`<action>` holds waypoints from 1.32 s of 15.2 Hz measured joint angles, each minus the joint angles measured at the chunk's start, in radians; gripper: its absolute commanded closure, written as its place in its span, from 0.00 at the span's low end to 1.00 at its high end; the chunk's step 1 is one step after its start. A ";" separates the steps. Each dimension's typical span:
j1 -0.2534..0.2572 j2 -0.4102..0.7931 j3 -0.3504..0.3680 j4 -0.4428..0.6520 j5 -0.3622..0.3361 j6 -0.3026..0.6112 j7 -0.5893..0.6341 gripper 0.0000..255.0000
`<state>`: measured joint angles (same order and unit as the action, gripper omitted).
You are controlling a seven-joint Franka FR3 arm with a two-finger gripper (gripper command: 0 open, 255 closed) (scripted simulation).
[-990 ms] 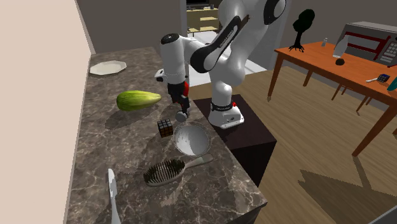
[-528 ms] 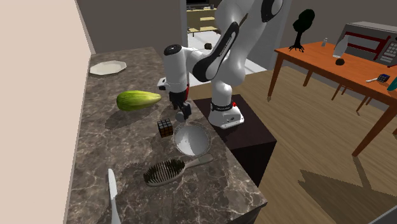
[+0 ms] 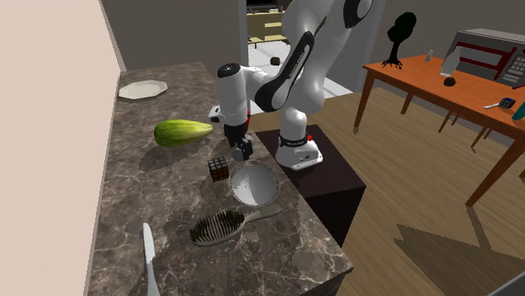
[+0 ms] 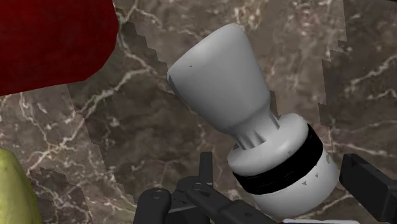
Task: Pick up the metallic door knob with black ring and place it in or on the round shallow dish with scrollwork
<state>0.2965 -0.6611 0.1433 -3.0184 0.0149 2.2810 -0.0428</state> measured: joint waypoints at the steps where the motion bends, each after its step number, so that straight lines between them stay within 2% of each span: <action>1: 0.000 0.000 0.000 0.000 0.000 0.000 0.000 1.00; 11: 0.000 0.000 0.000 0.000 0.000 0.000 0.000 1.00; 20: 0.005 -0.107 -0.013 0.060 0.000 -0.166 -0.013 1.00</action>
<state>0.3014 -0.7681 0.1304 -2.9587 0.0149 2.1155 -0.0554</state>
